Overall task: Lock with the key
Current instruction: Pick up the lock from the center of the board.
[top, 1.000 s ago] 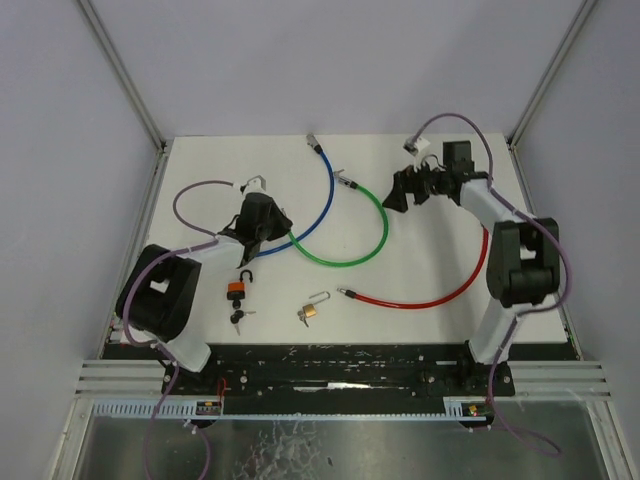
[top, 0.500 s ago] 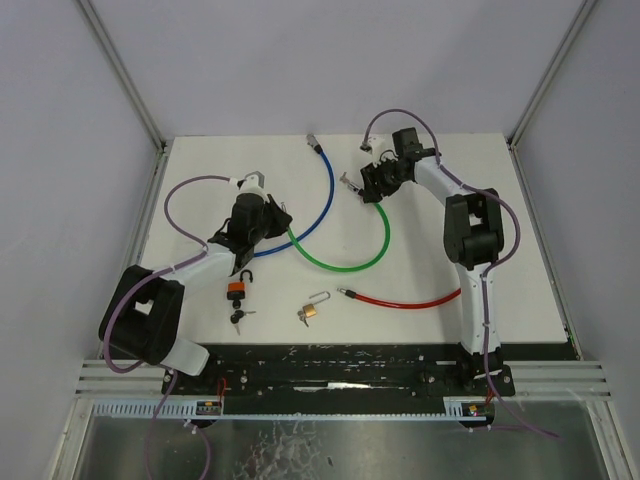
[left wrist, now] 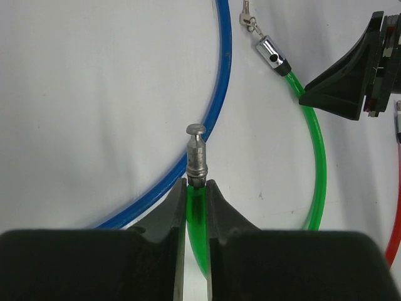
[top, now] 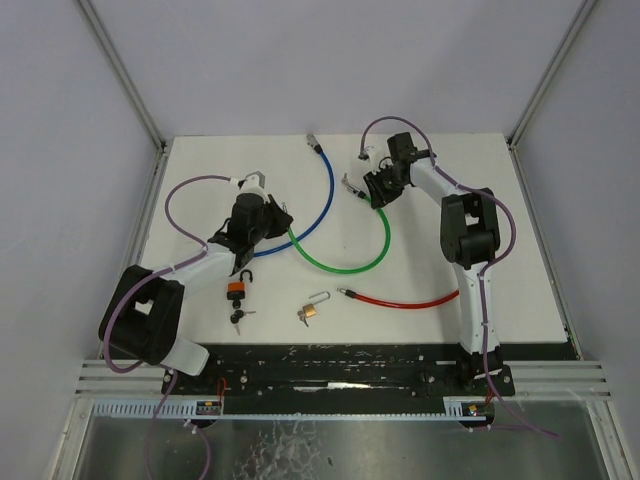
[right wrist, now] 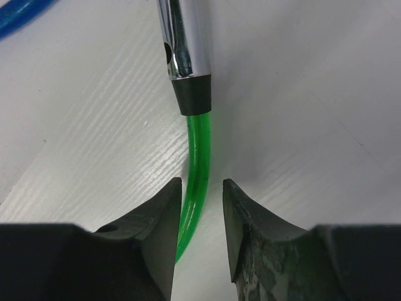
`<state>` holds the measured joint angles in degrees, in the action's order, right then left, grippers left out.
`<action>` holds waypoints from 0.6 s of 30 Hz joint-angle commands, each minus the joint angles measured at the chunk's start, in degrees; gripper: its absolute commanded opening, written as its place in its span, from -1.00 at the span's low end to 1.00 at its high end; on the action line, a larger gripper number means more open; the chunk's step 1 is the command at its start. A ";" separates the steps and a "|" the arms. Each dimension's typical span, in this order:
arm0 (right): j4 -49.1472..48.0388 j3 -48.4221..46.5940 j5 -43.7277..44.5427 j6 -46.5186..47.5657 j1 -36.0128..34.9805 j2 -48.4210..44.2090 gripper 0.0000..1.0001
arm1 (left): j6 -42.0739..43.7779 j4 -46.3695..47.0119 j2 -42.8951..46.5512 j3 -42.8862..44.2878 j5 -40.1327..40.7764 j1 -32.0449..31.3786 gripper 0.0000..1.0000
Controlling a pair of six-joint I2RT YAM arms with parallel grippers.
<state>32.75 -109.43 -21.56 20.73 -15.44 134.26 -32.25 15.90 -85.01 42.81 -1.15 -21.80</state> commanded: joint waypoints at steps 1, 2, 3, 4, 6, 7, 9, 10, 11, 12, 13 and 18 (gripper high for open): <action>0.12 -1.02 2.99 1.53 -0.66 0.14 -0.26 | 0.48 2.24 0.48 0.09 -1.47 -0.40 -1.00; -0.07 -0.77 3.32 1.49 -0.64 -0.10 -0.35 | 0.37 2.45 0.46 0.12 -1.85 -0.36 -1.00; -0.44 -0.34 3.73 1.46 -0.66 -0.46 -0.43 | 0.23 2.52 0.42 0.15 -2.33 -0.33 -1.00; -1.09 0.41 4.14 1.07 -0.64 -1.09 -0.49 | 0.06 2.54 0.39 0.14 -3.09 -0.42 -1.00; -2.58 2.41 4.49 0.58 -0.69 -3.14 -0.64 | -0.39 2.75 0.71 0.01 -4.60 -0.49 -1.00; -3.62 4.61 4.57 0.37 -0.67 -4.56 -0.70 | -0.81 2.90 0.92 -0.22 -5.26 -0.54 -1.00; -6.11 8.48 4.64 -0.27 -0.57 -8.21 -0.79 | -1.97 3.46 1.52 -0.48 -6.96 -0.68 -1.00; -6.82 10.29 4.54 -0.46 -0.60 -10.05 -0.82 | -2.75 3.59 1.82 -0.62 -7.94 -0.77 -1.00; -7.12 11.98 4.45 -0.43 -0.60 -11.90 -0.84 | -3.61 3.75 2.18 -0.74 -8.67 -0.85 -1.00; -7.06 13.53 4.43 -0.37 -0.57 -13.69 -0.85 | -4.66 3.78 2.61 -1.17 -9.23 -1.23 -1.00; -6.69 14.53 4.48 -0.14 -0.57 -15.45 -0.86 | -5.64 3.92 3.06 -1.34 -9.66 -1.53 -1.00; -5.50 24.22 7.12 2.04 -0.22 -22.42 -0.85 | -8.83 3.75 4.93 -2.73 -10.12 -4.24 -1.00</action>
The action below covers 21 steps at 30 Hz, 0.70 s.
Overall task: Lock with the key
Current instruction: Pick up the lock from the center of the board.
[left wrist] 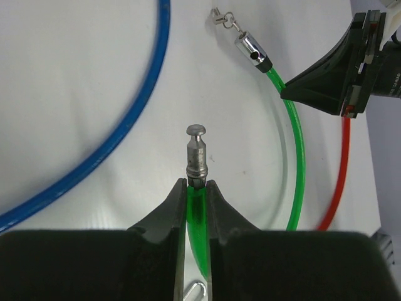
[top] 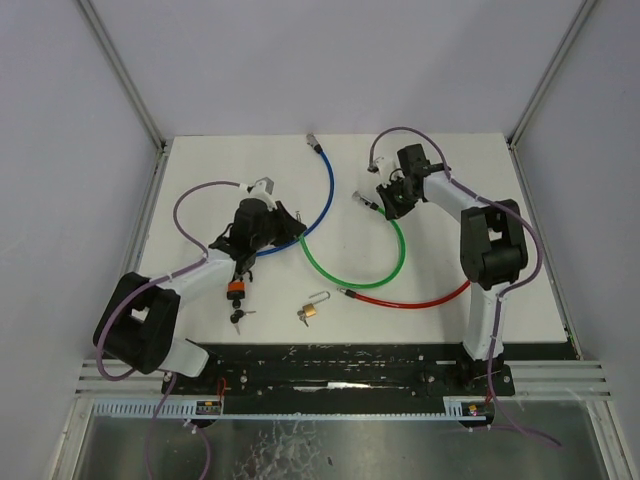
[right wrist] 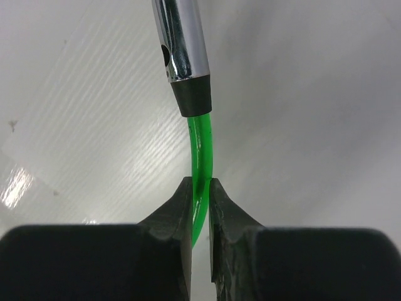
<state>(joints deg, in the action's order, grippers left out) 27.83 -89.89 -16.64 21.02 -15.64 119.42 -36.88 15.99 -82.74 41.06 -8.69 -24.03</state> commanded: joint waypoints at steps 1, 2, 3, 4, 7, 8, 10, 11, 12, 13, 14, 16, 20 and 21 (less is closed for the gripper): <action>-0.85 6.29 2.30 1.85 0.17 -8.26 -0.85 | -4.69 3.66 2.77 -1.27 -2.54 -2.64 -1.00; -0.87 7.63 2.17 1.99 0.51 -8.65 -0.85 | -5.10 3.65 2.84 -1.51 -2.63 -3.22 -1.00; -0.55 8.56 2.12 2.17 0.77 -8.87 -0.84 | -5.34 3.51 2.88 -1.72 -2.65 -3.83 -1.00; -0.06 9.22 1.74 2.33 1.22 -8.86 -0.84 | -5.57 3.33 2.77 -2.04 -2.53 -4.51 -1.00; 0.42 11.18 0.97 2.56 2.14 -8.97 -0.83 | -6.27 4.00 2.22 -3.32 -2.02 -6.17 -1.00; 0.38 11.87 0.78 2.68 2.36 -9.13 -0.83 | -6.49 4.31 1.98 -3.73 -2.02 -6.65 -1.00; 0.33 12.98 0.74 2.88 2.58 -9.36 -0.83 | -6.53 4.66 1.43 -4.19 -1.76 -7.62 -1.00; 0.31 13.39 0.74 2.94 2.66 -9.53 -0.82 | -6.53 4.75 1.12 -4.37 -1.74 -7.97 -1.00; 0.34 13.93 0.67 3.00 2.70 -9.63 -0.81 | -6.53 4.83 0.79 -4.48 -1.78 -8.29 -1.00; 0.53 14.13 0.34 3.10 2.80 -9.70 -0.80 | -6.51 4.91 0.51 -4.58 -1.85 -8.52 -1.00; 0.86 14.17 -0.03 3.14 2.87 -9.74 -0.78 | -6.49 4.97 0.23 -4.65 -1.87 -8.76 -1.00; 1.82 13.77 -1.19 3.35 3.27 -9.96 -0.64 | -6.18 4.93 0.06 -4.82 -1.99 -8.99 -1.00; 3.43 12.38 -2.56 5.16 3.85 -12.21 0.02 | -5.22 4.93 0.57 -5.02 -1.21 -8.98 -1.00; 3.71 12.11 -2.79 5.82 3.86 -13.28 0.17 | -4.89 5.03 0.88 -5.02 -0.92 -9.02 -1.00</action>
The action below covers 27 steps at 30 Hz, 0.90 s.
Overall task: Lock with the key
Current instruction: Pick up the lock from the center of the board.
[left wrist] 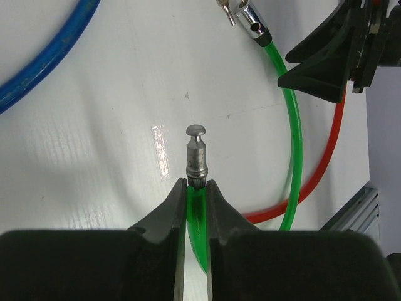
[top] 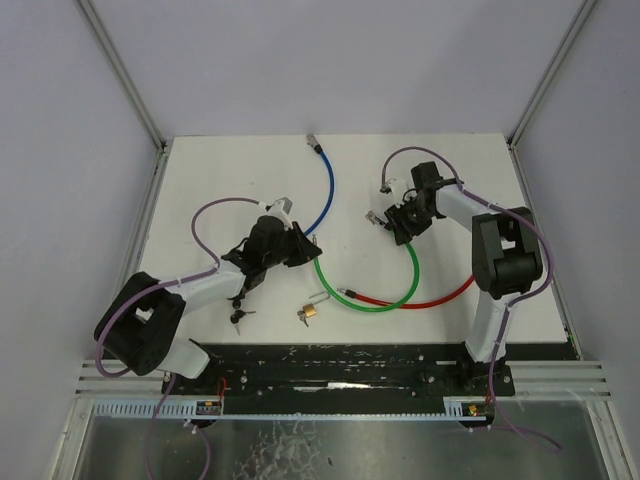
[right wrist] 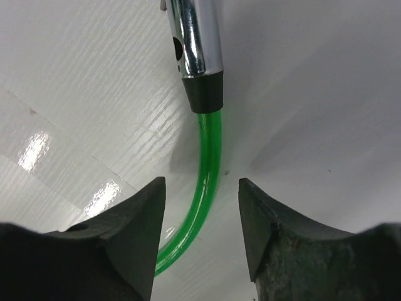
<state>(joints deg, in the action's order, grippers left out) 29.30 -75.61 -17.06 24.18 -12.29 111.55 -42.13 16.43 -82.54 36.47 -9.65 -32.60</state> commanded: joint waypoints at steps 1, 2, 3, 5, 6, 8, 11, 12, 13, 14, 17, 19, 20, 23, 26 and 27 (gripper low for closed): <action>2.25 -2.34 -2.77 3.41 0.51 -6.61 0.30 | 0.60 4.75 0.95 -0.51 0.40 -0.53 -1.00; 2.09 -2.42 -3.39 3.94 0.56 -8.00 0.40 | 0.78 5.14 1.33 -0.75 0.56 -0.56 -1.00; 2.00 -2.40 -4.55 4.38 0.52 -9.52 0.48 | 0.89 5.46 1.68 -0.85 0.82 -0.55 -1.00; 2.15 -1.90 -9.42 5.10 0.46 -13.27 0.54 | 1.03 5.58 2.46 -0.83 1.39 -0.53 -1.00; 2.13 -1.44 -13.71 5.16 0.43 -15.00 0.55 | 1.04 5.57 2.74 -0.79 1.57 -0.53 -1.00; 1.92 0.41 -25.32 4.93 0.16 -18.68 0.56 | 0.68 5.61 3.66 -0.87 2.06 -0.50 -1.00; -6.59 6.43 -41.59 -2.50 -2.10 -23.00 0.55 | -0.08 6.01 5.08 -1.05 2.81 -0.54 -1.00; -12.22 9.52 -44.17 -6.93 -3.48 -24.34 0.55 | -0.28 6.17 5.53 -1.17 2.96 -0.54 -1.00; -18.38 12.46 -45.04 -13.60 -5.05 -25.50 0.56 | -0.55 6.33 6.21 -1.28 3.19 -0.54 -1.00; -24.08 15.03 -44.79 -18.02 -6.58 -26.34 0.56 | -0.78 6.58 6.65 -1.45 3.31 -0.55 -1.00; -38.40 20.08 -43.12 -27.81 -10.49 -26.74 0.56 | -1.48 7.07 7.87 -1.81 3.43 -0.54 -1.00; -45.54 24.09 -41.46 -32.47 -12.43 -26.38 0.56 | -2.04 7.28 8.47 -1.99 3.51 -0.54 -1.00; -47.97 25.35 -40.39 -34.01 -13.47 -25.97 0.56 | -2.34 7.49 8.66 -2.01 3.45 -0.54 -1.00; -54.11 27.95 -38.65 -38.19 -16.44 -24.14 0.55 | -3.43 8.48 8.89 -2.38 3.42 -0.54 -1.00; -55.81 27.91 -37.13 -39.40 -20.32 -21.92 0.54 | -4.13 8.75 9.07 -2.45 3.54 -0.62 -1.00; -55.39 27.52 -36.38 -39.28 -21.50 -21.23 0.54 | -4.18 8.61 9.20 -2.45 3.74 -0.62 -1.00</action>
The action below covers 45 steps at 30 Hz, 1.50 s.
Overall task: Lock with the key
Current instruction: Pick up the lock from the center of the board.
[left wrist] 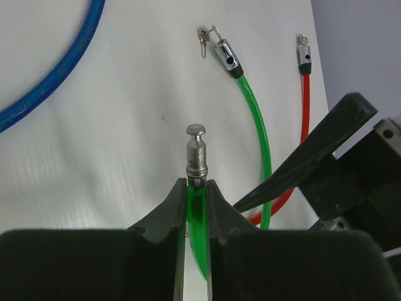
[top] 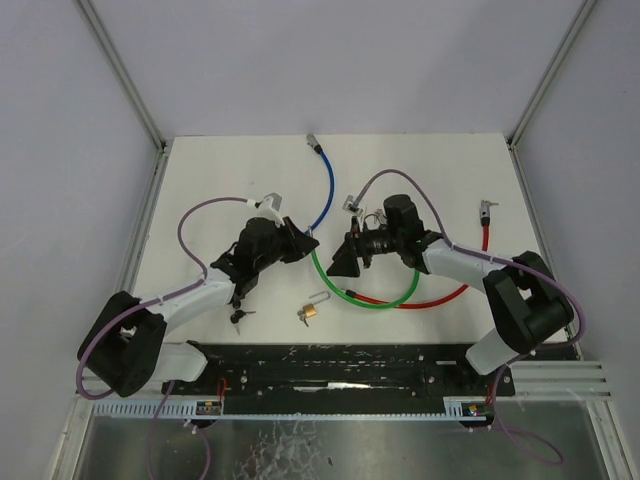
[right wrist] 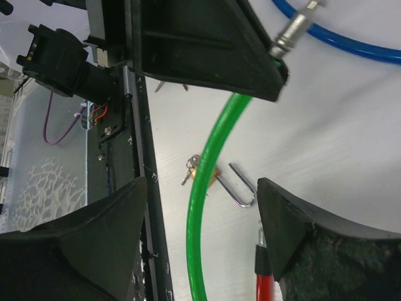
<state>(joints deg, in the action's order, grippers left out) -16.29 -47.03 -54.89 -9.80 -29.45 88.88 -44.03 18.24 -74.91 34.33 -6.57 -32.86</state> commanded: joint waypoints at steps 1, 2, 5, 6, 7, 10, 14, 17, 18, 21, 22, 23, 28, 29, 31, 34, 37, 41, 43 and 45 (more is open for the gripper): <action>-9.20 -1.47 2.16 -4.96 -5.75 2.05 0.53 | -2.40 6.70 1.72 -0.38 0.80 -0.37 -1.00; -8.47 -1.94 3.25 -4.54 -6.46 2.66 0.52 | -2.44 6.64 1.90 -0.44 0.89 -0.41 -1.00; -6.64 -3.29 5.36 -4.92 -7.38 4.58 0.46 | -2.78 6.99 2.76 -0.88 1.32 -0.48 -1.00; -6.08 -3.55 6.23 -4.96 -7.64 4.91 0.43 | -2.93 7.13 3.11 -1.06 1.38 -0.45 -1.00; -6.00 -3.59 6.51 -5.01 -7.90 5.36 0.38 | -3.03 7.41 3.29 -1.29 1.52 -0.51 -1.00; -6.42 -3.86 5.82 -5.62 -8.99 6.16 0.13 | -3.40 7.72 3.37 -1.54 1.33 -0.45 -1.00; -3.92 -5.61 4.24 -5.13 -9.26 6.16 -0.48 | -3.96 7.85 3.49 -1.66 0.48 -0.51 -1.00; -1.85 -6.64 3.86 -4.30 -9.14 5.75 -0.79 | -4.73 8.08 4.09 -2.44 -0.19 -0.46 -0.70; -1.80 -6.86 2.77 -4.36 -9.01 5.43 -0.85 | -5.21 8.39 4.55 -2.88 -0.55 -0.47 -0.51; -2.86 -7.14 -1.04 -4.97 -8.50 4.71 -0.96 | -6.49 12.22 5.93 -5.67 -2.44 -0.45 -0.13; -3.21 -7.08 -1.57 -5.15 -8.21 4.43 -0.98 | -7.15 13.91 6.48 -6.86 -3.46 -0.45 -0.04; -3.67 -6.94 -2.02 -5.44 -7.91 4.14 -1.00 | -8.18 15.64 7.06 -8.07 -4.13 -0.45 0.05; -5.42 -6.38 -3.06 -6.66 -6.85 3.54 -1.00 | -12.56 25.44 8.58 -14.16 -5.18 -0.45 0.18; -5.70 -6.27 -3.11 -6.72 -6.85 3.50 -1.00 | -13.14 26.56 8.59 -14.80 -4.94 -0.48 0.17; -6.33 -6.11 -3.43 -7.19 -6.82 3.57 -1.00 | -14.03 28.74 8.32 -15.52 -4.61 -0.46 0.12; -6.38 -6.16 -3.30 -7.16 -6.85 3.62 -1.00 | -15.12 31.08 7.62 -15.87 -4.92 -0.61 -0.03; -6.34 -6.15 -3.28 -7.07 -6.85 3.71 -1.00 | -15.89 32.98 6.73 -16.21 -5.49 -0.54 -0.17; -6.08 -6.31 -3.03 -6.78 -6.72 4.01 -1.00 | -16.61 34.88 5.59 -16.23 -6.40 -0.67 -0.22; -6.03 -6.41 -3.03 -6.67 -6.75 4.10 -1.00 | -16.70 34.98 4.84 -15.98 -6.56 -0.84 -0.24; -5.87 -6.41 -3.03 -6.63 -6.76 4.03 -1.00 | -16.85 35.43 3.83 -15.88 -6.70 -0.86 -0.31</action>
<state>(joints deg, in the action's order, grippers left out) -18.74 -51.53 -56.27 -16.78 -36.38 95.20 -59.92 48.12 -69.52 18.68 -12.10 -33.17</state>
